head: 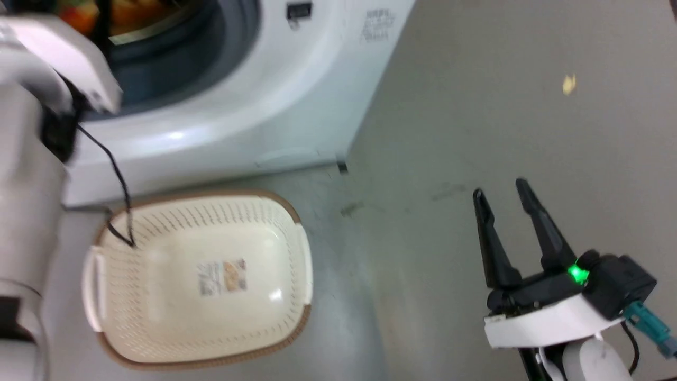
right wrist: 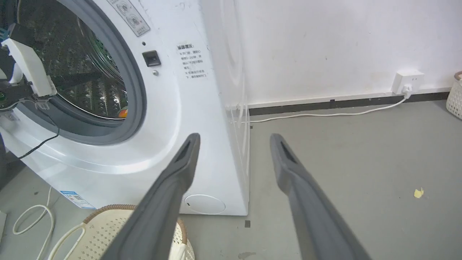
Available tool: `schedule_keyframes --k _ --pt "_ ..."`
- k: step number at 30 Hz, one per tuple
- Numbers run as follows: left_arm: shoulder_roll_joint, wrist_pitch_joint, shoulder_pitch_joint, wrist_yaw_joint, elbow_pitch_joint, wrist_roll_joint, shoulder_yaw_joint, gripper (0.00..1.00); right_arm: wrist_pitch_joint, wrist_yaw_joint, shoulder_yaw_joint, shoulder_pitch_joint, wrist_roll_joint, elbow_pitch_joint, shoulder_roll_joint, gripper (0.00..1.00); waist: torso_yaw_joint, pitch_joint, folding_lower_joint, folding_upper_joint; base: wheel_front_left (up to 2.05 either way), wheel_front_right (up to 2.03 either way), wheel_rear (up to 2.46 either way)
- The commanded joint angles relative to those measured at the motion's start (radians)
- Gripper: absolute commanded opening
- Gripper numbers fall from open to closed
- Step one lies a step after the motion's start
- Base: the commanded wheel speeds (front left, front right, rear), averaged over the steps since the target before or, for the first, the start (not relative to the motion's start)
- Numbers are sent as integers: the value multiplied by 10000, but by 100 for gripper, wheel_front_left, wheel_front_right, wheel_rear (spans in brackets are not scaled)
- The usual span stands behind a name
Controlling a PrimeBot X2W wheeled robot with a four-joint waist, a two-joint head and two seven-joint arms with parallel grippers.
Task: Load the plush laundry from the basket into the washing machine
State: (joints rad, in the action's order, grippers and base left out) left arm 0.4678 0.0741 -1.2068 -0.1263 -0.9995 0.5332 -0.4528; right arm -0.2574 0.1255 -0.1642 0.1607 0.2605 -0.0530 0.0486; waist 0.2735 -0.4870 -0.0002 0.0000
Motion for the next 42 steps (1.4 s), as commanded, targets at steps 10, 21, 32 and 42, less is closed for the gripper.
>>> schedule_keyframes --k 10,21,32,42 --pt "-900 1720 3072 170 1367 760 118 100 -44 52 129 -1063 -505 321 16 100 -1786 3419 2 0 0 0 0" --pt "-1430 1872 8321 1944 5592 945 660 100 -43 52 439 -2175 -670 588 16 100 -2725 4721 2 0 0 0 0" --pt "-1633 1875 11466 3067 8530 32 578 100 -11 52 684 -2817 -981 1034 16 100 -3179 5084 2 0 0 0 0" --pt "-1662 1876 12314 3710 8672 -1342 220 100 59 52 749 -2976 -1020 1237 16 100 -3253 5202 2 0 0 0 0"
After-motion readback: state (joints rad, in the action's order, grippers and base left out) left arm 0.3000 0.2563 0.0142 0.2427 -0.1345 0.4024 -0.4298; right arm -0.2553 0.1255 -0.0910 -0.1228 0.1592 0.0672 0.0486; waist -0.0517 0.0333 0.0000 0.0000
